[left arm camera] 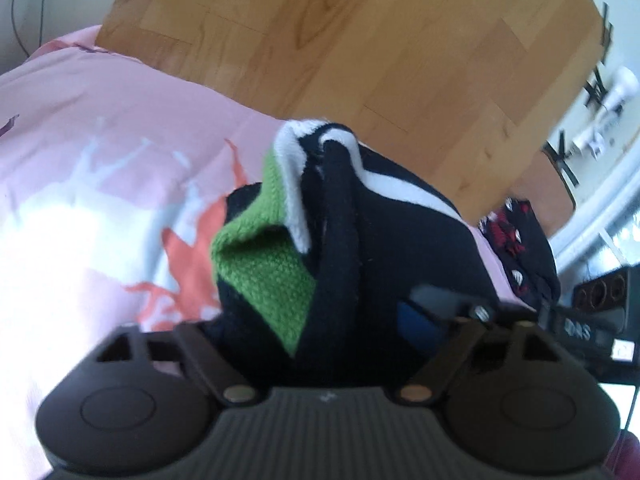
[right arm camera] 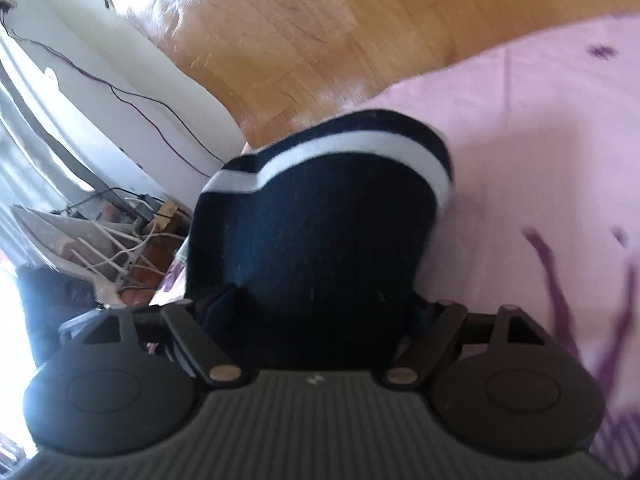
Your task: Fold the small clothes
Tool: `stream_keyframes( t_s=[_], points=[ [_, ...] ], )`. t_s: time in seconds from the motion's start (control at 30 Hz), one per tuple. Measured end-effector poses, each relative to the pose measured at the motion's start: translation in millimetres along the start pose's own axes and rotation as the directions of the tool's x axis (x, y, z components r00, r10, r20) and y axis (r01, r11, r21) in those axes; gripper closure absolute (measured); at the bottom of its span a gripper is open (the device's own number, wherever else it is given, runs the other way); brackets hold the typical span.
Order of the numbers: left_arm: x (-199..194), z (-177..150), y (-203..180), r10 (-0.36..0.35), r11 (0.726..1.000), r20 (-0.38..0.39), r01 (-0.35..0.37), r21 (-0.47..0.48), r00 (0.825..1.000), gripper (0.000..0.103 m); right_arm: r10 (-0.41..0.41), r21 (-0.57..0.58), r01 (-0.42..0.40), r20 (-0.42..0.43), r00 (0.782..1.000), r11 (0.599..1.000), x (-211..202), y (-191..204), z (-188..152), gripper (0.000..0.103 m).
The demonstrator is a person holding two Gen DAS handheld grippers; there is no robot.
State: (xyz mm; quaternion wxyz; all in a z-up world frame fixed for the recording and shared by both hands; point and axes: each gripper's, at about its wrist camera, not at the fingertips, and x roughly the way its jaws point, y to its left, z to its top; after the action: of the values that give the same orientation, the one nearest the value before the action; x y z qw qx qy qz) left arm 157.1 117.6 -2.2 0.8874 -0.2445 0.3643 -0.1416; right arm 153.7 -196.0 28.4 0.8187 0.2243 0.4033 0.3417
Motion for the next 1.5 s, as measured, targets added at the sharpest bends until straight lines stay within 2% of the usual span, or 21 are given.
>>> stream_keyframes(
  t_s=[0.03,0.07,0.13,0.23,0.37,0.5,0.6,0.67,0.7,0.73,0.83,0.9,0.93,1.0,1.07,1.23,1.37,1.5],
  points=[
    [-1,7,4,-0.003,1.0,0.002,0.003,-0.03,1.0,0.035,-0.007,-0.011,0.007,-0.001,1.0,1.0,8,4,10,0.033],
    [-3,15,6,0.01,0.999,0.019,-0.009,-0.045,1.0,0.04,-0.003,-0.035,0.003,0.001,1.0,0.999,13,7,18,0.036],
    [-9,36,7,0.036,0.999,0.074,-0.033,-0.043,0.997,0.042,0.033,-0.09,-0.03,0.022,0.999,0.995,24,18,39,0.05],
    [-12,71,5,0.087,0.995,0.175,-0.079,-0.053,0.981,0.042,0.085,-0.214,-0.069,0.068,0.994,0.974,42,44,75,0.051],
    [-2,113,13,0.186,0.982,0.302,-0.167,-0.088,0.935,0.042,0.18,-0.308,-0.144,0.093,0.979,0.94,85,54,128,0.051],
    [33,135,39,0.312,0.947,0.293,-0.271,-0.17,0.904,0.043,0.202,-0.312,-0.181,0.033,0.979,0.932,146,39,161,0.05],
    [68,138,68,0.399,0.906,0.204,-0.351,-0.235,0.894,0.046,0.127,-0.301,-0.131,-0.031,0.991,0.945,192,24,162,0.049],
    [75,133,78,0.392,0.909,0.224,-0.338,-0.242,0.892,0.041,0.051,-0.282,-0.061,-0.042,0.998,0.957,214,12,158,0.041],
    [75,132,77,0.396,0.909,0.229,-0.345,-0.234,0.889,0.039,0.053,-0.25,-0.06,-0.034,0.998,0.966,217,5,157,0.033],
    [74,132,73,0.403,0.908,0.228,-0.356,-0.221,0.886,0.038,0.07,-0.201,-0.077,-0.042,0.997,0.977,217,-2,159,0.031],
    [63,128,54,0.441,0.894,0.226,-0.401,-0.201,0.869,0.041,0.043,-0.18,-0.049,-0.039,0.998,0.982,202,-3,158,0.028],
    [48,123,40,0.446,0.893,0.268,-0.403,-0.202,0.854,0.035,0.003,-0.193,-0.003,-0.001,1.0,0.981,176,2,153,0.025],
    [38,116,32,0.456,0.889,0.285,-0.413,-0.198,0.843,0.032,-0.007,-0.202,0.012,0.025,1.0,0.979,160,5,147,0.021],
    [20,94,12,0.49,0.871,0.312,-0.464,-0.159,0.814,0.029,-0.048,-0.244,0.066,0.077,0.996,0.967,121,12,126,0.019],
    [9,69,-9,0.521,0.85,0.319,-0.516,-0.11,0.791,0.028,-0.079,-0.267,0.103,0.099,0.992,0.958,89,14,104,0.019],
    [2,5,-47,0.553,0.822,0.289,-0.568,-0.037,0.781,0.028,-0.145,-0.291,0.171,0.109,0.983,0.941,22,16,38,0.019],
    [1,-34,-75,0.577,0.798,0.28,-0.602,0.006,0.767,0.026,-0.216,-0.309,0.251,0.141,0.966,0.918,-8,18,-6,0.018],
    [1,-57,-94,0.609,0.768,0.287,-0.641,0.022,0.739,0.022,-0.243,-0.312,0.289,0.178,0.954,0.905,-29,16,-35,0.018]
  ],
)
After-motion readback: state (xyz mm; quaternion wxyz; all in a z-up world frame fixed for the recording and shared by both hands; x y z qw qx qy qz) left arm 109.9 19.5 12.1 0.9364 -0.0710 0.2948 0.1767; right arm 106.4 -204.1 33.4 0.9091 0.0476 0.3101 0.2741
